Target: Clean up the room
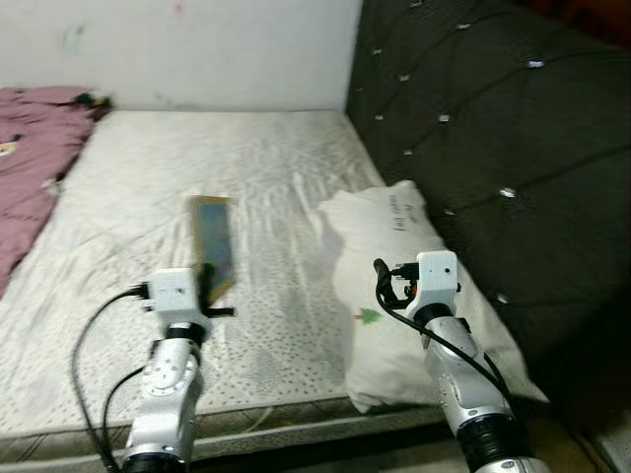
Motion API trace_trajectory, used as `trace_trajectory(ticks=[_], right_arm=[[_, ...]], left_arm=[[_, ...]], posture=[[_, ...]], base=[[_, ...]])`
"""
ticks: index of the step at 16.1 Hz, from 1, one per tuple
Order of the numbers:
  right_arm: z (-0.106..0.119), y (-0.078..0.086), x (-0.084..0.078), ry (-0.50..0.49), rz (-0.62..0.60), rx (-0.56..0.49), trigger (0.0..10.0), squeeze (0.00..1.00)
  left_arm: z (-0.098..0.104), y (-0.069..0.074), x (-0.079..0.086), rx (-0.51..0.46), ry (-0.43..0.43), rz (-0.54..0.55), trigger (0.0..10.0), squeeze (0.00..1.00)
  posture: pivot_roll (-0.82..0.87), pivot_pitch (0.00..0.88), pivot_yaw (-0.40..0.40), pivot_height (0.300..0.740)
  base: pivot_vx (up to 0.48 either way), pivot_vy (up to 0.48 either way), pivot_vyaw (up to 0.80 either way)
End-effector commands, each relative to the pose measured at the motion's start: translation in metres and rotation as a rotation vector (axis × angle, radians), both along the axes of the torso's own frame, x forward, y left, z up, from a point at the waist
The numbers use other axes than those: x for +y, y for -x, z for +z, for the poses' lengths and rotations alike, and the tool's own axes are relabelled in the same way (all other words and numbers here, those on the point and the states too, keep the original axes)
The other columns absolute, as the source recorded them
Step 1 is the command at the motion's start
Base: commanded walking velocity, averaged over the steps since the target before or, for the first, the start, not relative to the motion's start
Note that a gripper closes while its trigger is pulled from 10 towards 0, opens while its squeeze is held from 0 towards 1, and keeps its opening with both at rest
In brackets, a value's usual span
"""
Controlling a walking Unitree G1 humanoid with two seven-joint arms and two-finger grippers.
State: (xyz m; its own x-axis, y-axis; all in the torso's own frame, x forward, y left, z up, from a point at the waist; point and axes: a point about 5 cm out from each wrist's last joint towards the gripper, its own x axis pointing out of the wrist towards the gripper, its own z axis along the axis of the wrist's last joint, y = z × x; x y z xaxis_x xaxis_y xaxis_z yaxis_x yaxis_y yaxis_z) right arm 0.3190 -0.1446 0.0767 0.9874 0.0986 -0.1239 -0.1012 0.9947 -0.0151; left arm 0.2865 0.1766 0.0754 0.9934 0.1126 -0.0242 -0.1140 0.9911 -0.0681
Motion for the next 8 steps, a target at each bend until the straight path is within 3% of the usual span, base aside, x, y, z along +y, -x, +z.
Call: trace_trajectory(ticks=[1, 3, 5, 7, 8], right_arm=[[0.006, 0.000, -0.005, -0.011, -0.005, -0.017, 10.0, 0.00], [0.006, 0.003, -0.003, -0.015, 0.007, -0.014, 10.0, 0.00], [0.004, 0.005, 0.003, 0.021, 0.022, -0.018, 10.0, 0.00], [0.008, 0.006, 0.011, 0.086, 0.079, -0.066, 10.0, 0.00], [0.008, 0.007, 0.015, 0.063, 0.086, -0.061, 10.0, 0.00]], left_arm=[[0.006, -0.004, 0.003, -0.003, -0.036, 0.040, 10.0, 0.00], [0.004, 0.001, 0.010, 0.019, -0.074, 0.090, 10.0, 0.00], [0.004, 0.006, 0.012, -0.011, -0.051, 0.007, 10.0, 0.00], [0.006, 0.006, 0.013, -0.026, -0.092, 0.009, 10.0, 0.00], [0.006, 0.006, 0.014, -0.038, -0.108, 0.025, 10.0, 0.00]], posture=[[0.02, 0.020, -0.046, 0.740], [0.02, 0.023, -0.048, 0.740], [0.03, 0.018, -0.046, 0.740], [0.03, 0.014, -0.043, 0.740], [0.03, 0.011, -0.040, 0.740]], base=[[0.000, 0.000, 0.00], [0.000, 0.000, 0.00], [0.000, 0.000, 0.00], [0.000, 0.000, 0.00], [0.000, 0.000, 0.00]])
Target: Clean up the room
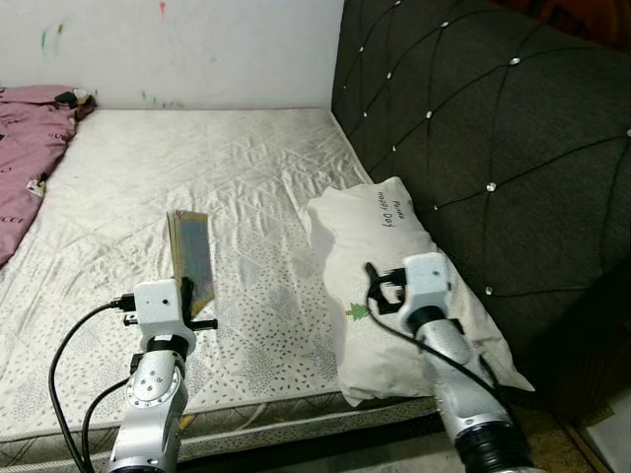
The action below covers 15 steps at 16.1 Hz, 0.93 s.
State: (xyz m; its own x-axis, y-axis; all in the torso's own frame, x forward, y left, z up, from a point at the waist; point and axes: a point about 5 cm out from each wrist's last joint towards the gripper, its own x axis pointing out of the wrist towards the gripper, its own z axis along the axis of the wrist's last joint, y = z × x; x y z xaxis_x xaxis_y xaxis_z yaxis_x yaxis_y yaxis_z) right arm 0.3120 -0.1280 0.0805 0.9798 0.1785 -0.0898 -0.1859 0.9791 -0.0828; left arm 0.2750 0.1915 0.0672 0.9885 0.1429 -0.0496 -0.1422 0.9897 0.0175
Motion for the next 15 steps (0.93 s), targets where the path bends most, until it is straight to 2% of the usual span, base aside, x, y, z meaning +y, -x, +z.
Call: trace_trajectory(ticks=[1, 2, 4, 6, 7, 9, 11, 13, 15], right_arm=[[0.003, 0.001, -0.002, -0.016, -0.013, -0.012, 10.0, 0.00], [0.003, 0.002, -0.003, -0.032, -0.020, -0.009, 10.0, 0.00], [0.003, 0.002, -0.004, -0.027, -0.013, 0.003, 10.0, 0.00], [0.009, 0.004, -0.009, -0.063, -0.026, -0.033, 10.0, 0.00], [0.009, 0.005, -0.009, -0.066, -0.022, -0.032, 10.0, 0.00], [0.011, 0.006, -0.007, -0.090, -0.007, -0.034, 10.0, 0.00], [0.012, 0.006, -0.004, -0.097, 0.006, -0.036, 10.0, 0.00], [0.014, 0.007, -0.002, -0.098, 0.019, -0.039, 10.0, 0.00], [0.013, 0.010, -0.003, -0.095, 0.025, -0.033, 10.0, 0.00]], left_arm=[[0.016, -0.005, -0.002, -0.088, -0.028, -0.021, 10.0, 0.00], [0.016, -0.004, 0.001, -0.089, -0.072, -0.010, 10.0, 0.00], [0.014, -0.002, 0.004, -0.078, -0.059, 0.006, 10.0, 0.00], [0.012, -0.001, 0.003, -0.079, -0.008, -0.008, 10.0, 0.00], [0.010, 0.000, 0.000, -0.060, 0.038, -0.026, 10.0, 0.00], [0.016, 0.000, -0.013, -0.107, 0.163, -0.135, 10.0, 0.00], [0.018, 0.000, -0.020, -0.114, 0.253, -0.163, 10.0, 0.00], [0.018, 0.002, -0.035, -0.097, 0.414, -0.220, 10.0, 0.00], [0.017, 0.004, -0.038, -0.094, 0.443, -0.233, 10.0, 0.00]], posture=[[0.03, 0.011, -0.040, 0.740], [0.02, 0.010, -0.037, 0.740], [0.02, 0.011, -0.037, 0.740], [0.02, 0.021, -0.040, 0.740], [0.02, 0.021, -0.040, 0.740], [0.02, 0.032, -0.045, 0.740], [0.02, 0.039, -0.047, 0.740], [0.01, 0.055, -0.049, 0.740], [0.01, 0.064, -0.051, 0.740]], base=[[0.000, 0.000, 0.00], [0.000, 0.000, 0.00], [0.000, 0.000, 0.00], [0.000, 0.000, 0.00], [0.000, 0.000, 0.00], [0.000, 0.000, 0.00], [0.000, 0.000, 0.00], [0.000, 0.000, 0.00], [0.000, 0.000, 0.00]])
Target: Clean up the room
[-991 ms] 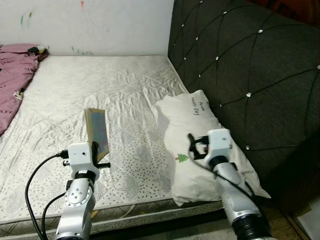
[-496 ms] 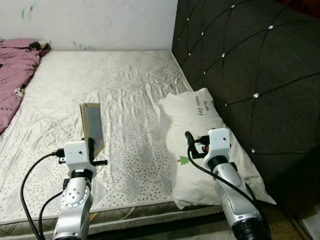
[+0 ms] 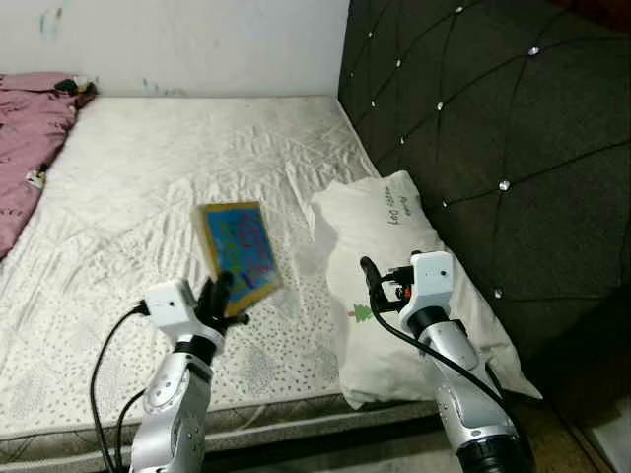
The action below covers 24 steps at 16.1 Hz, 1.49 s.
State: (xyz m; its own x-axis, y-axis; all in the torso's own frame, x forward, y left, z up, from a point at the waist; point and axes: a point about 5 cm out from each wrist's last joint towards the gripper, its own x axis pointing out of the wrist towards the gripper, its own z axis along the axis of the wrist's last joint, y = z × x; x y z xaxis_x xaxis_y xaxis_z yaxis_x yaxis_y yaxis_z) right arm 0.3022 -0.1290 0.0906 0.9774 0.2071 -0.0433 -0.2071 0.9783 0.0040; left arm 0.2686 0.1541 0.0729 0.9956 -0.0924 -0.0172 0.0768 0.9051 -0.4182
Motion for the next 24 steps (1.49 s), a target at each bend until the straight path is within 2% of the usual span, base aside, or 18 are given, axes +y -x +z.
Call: trace_trajectory(ticks=[1, 12, 14, 24], right_arm=[[0.003, 0.001, -0.002, 0.001, 0.004, -0.002, 10.0, 0.00], [0.005, -0.003, 0.001, 0.002, 0.024, -0.006, 10.0, 0.00], [0.004, -0.002, 0.002, 0.007, 0.028, -0.003, 10.0, 0.00], [0.004, -0.004, 0.001, 0.021, 0.027, -0.007, 10.0, 0.00]], left_arm=[[0.011, -0.003, 0.001, -0.044, 0.015, 0.001, 10.0, 0.00], [0.010, -0.006, 0.004, -0.003, -0.006, 0.005, 10.0, 0.00], [0.005, -0.007, 0.007, 0.039, -0.034, 0.040, 10.0, 0.00], [0.006, -0.009, 0.011, 0.033, -0.062, 0.092, 10.0, 0.00]], posture=[[0.01, 0.064, -0.051, 0.740], [0.01, 0.056, -0.050, 0.740], [0.01, 0.056, -0.049, 0.740], [0.01, 0.054, -0.054, 0.740]], base=[[0.000, 0.000, 0.00], [0.000, 0.000, 0.00], [0.000, 0.000, 0.00], [0.000, 0.000, 0.00]])
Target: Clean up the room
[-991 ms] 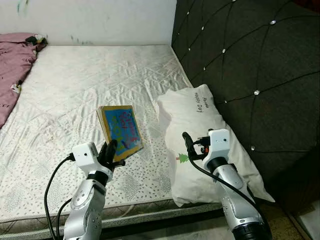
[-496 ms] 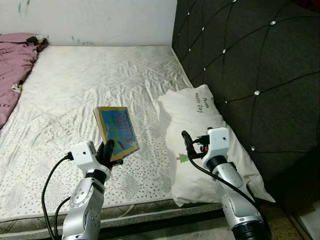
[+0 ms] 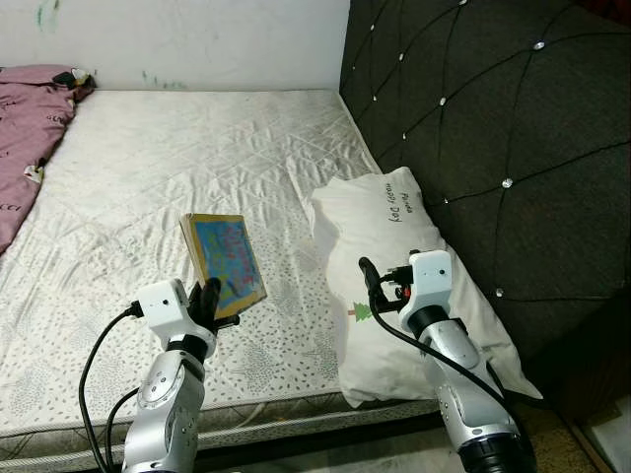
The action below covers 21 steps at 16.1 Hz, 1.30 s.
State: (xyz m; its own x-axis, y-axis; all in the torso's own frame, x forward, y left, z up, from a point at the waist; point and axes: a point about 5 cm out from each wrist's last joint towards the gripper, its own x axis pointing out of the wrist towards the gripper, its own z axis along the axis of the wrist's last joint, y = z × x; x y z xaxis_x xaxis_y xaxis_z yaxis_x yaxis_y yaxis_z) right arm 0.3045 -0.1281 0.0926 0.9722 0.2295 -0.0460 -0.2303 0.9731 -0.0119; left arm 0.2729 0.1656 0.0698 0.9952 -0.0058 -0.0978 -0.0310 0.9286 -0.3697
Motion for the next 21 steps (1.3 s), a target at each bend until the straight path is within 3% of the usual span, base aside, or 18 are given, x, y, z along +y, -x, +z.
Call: trace_trajectory(ticks=[1, 6, 21], right_arm=[[0.0016, -0.0012, 0.0000, 0.004, 0.005, -0.006, 10.0, 0.00], [0.0012, -0.0016, 0.0007, 0.005, 0.004, -0.004, 10.0, 0.00], [0.0003, -0.0034, 0.0018, 0.000, 0.011, 0.001, 10.0, 0.00]], left_arm=[[0.0098, -0.0050, 0.0002, -0.047, -0.015, 0.010, 10.0, 0.00], [0.0101, -0.0060, 0.0010, -0.048, -0.025, 0.015, 10.0, 0.00], [0.0103, -0.0073, 0.0054, -0.048, -0.044, 0.066, 10.0, 0.00]], posture=[[0.01, 0.054, -0.054, 0.736], [0.01, 0.052, -0.051, 0.704], [0.01, 0.047, -0.054, 0.700]], base=[[0.000, 0.000, 0.00], [0.000, 0.000, 0.00], [0.000, 0.000, 0.00]])
